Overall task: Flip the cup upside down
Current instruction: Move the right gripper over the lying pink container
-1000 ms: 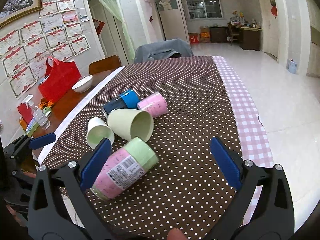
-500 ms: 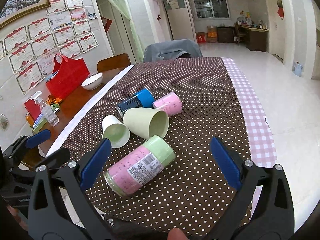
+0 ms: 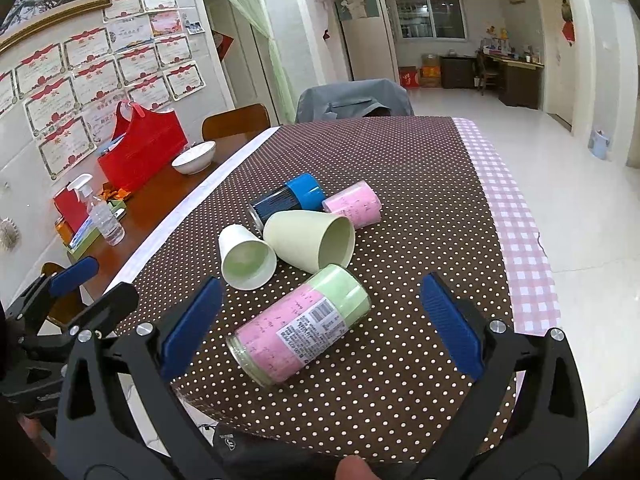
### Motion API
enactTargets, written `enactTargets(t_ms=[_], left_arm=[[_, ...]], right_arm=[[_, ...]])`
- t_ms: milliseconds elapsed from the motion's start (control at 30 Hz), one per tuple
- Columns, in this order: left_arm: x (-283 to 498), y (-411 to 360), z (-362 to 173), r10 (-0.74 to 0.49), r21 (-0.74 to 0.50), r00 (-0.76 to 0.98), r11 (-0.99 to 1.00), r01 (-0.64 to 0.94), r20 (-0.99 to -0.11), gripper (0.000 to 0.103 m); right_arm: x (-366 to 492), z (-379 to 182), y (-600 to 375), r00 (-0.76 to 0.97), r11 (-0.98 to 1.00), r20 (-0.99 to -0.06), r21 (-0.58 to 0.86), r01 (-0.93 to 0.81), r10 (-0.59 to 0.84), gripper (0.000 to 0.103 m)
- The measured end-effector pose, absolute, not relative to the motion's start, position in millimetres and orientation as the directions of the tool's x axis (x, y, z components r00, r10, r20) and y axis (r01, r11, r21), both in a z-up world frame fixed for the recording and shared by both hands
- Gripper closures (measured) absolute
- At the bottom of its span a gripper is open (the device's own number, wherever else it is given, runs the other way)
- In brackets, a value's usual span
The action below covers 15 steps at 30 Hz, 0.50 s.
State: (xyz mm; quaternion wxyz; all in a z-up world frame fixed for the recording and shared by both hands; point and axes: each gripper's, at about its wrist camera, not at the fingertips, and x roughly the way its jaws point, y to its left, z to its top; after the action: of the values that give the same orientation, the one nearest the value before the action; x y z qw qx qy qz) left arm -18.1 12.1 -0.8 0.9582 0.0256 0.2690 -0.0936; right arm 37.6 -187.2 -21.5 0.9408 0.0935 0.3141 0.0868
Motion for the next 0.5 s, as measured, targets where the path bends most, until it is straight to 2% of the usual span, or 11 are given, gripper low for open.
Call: enactTargets(t_ms=[267,500], left_arm=[[-18.4,15.1,-3.5,-0.151,0.004,0.847,0.984,0.177,-0.511,0.011],[-15.6,21.3,-8.5,-0.137,0.000,0.851,0.987,0.159,-0.507,0.011]], right_arm=[[36.3,-25.1,-183.0,0.783,0.965,-0.580,0.241,-0.099,0.225,0.006],[50.7,-39.3,-178.9,0.739,0.958,-0.628,0.274,-0.085,0.245,0.006]])
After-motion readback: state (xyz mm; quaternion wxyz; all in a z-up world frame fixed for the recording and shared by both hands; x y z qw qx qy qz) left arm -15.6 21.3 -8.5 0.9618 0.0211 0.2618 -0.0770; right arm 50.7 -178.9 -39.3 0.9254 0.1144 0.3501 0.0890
